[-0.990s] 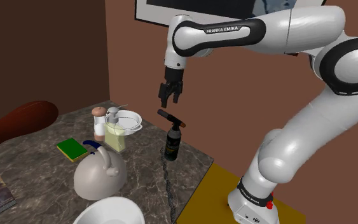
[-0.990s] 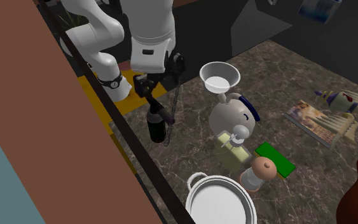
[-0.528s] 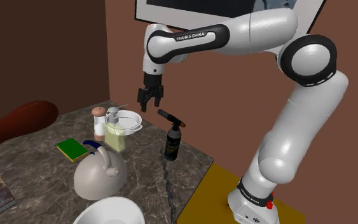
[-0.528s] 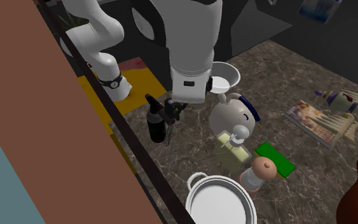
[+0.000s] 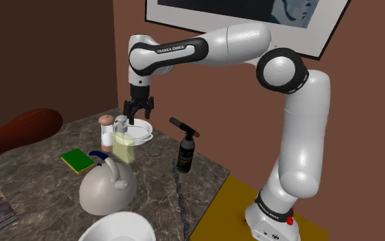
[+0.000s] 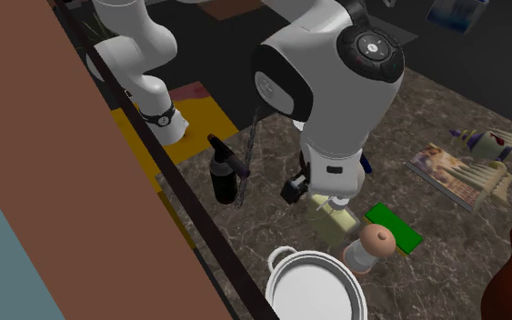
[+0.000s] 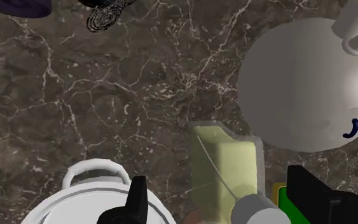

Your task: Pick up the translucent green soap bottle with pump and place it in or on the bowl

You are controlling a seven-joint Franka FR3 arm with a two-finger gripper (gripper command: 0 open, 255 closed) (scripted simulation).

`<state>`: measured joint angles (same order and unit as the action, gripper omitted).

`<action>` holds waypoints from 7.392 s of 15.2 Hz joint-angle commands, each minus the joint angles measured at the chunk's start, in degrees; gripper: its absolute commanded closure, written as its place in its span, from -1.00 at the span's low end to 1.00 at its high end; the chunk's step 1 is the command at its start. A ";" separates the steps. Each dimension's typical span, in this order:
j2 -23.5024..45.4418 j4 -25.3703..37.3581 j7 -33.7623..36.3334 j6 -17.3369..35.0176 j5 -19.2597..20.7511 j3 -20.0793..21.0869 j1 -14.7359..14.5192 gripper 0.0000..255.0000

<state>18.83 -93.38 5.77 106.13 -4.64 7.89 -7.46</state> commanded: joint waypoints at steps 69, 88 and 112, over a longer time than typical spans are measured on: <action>10.45 25.14 10.69 -14.75 1.10 1.98 -8.42 1.00; -7.39 -1.19 29.68 -3.23 -1.91 9.78 -20.21 1.00; -5.97 -11.65 38.80 10.04 -1.37 13.86 -26.54 1.00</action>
<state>12.56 -104.59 44.61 115.39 -6.11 21.80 -33.99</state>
